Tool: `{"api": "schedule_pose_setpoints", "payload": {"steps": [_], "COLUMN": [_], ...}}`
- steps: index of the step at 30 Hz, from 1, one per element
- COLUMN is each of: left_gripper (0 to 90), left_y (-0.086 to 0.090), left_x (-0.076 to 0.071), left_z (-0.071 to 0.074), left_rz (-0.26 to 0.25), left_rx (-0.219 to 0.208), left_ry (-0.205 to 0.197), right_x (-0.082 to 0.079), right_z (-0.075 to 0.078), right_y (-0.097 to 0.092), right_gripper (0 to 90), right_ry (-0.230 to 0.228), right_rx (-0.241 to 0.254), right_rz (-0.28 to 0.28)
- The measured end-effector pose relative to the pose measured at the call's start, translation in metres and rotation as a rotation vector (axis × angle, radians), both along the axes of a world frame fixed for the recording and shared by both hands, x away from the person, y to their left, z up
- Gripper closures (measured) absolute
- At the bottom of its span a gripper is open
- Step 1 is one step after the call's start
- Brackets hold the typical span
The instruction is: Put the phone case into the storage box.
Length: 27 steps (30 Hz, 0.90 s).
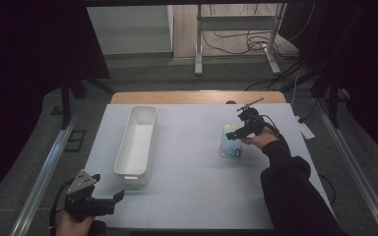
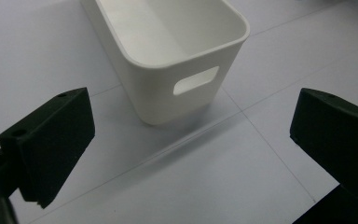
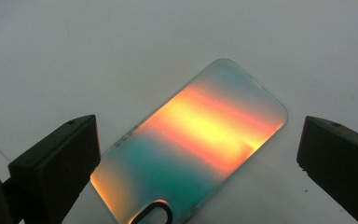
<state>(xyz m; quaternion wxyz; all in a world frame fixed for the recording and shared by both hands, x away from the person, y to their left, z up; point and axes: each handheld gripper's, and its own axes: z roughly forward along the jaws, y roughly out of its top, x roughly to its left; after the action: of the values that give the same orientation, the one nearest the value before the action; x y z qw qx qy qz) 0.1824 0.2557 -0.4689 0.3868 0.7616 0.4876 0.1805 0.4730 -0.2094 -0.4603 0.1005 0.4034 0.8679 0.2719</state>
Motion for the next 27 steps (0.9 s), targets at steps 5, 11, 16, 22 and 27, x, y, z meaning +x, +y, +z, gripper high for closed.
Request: {"api": "schedule_pose_setpoints", "payload": {"steps": [5,11,16,22,27], "left_gripper": [0.4,0.4,0.4,0.5,0.5], "left_y": [0.0,0.0,0.0,0.0,0.0], "left_x": [0.0,0.0,0.0,0.0,0.0], "left_z": [0.0,0.0,0.0,0.0,0.0], "left_rz": [-0.001,-0.001,0.0,-0.001,-0.001], "left_rx": [0.0,-0.002,-0.002,-0.001,-0.002], "left_ry": [0.0,0.001,0.001,0.001,0.001], "right_x": [0.005,0.011,0.014,0.015,0.017], "right_z": [-0.001,-0.006,-0.009,-0.011,-0.012], "right_y": [0.005,0.009,0.01,0.011,0.011], "right_gripper": [2.2,6.7,19.0,47.2,69.2], "right_ry": [-0.004,0.006,0.008,0.028,0.038], "right_rx": [-0.005,-0.001,-0.013,-0.057,-0.073], "right_rz": [0.003,-0.006,-0.006,-0.001,0.013]}}
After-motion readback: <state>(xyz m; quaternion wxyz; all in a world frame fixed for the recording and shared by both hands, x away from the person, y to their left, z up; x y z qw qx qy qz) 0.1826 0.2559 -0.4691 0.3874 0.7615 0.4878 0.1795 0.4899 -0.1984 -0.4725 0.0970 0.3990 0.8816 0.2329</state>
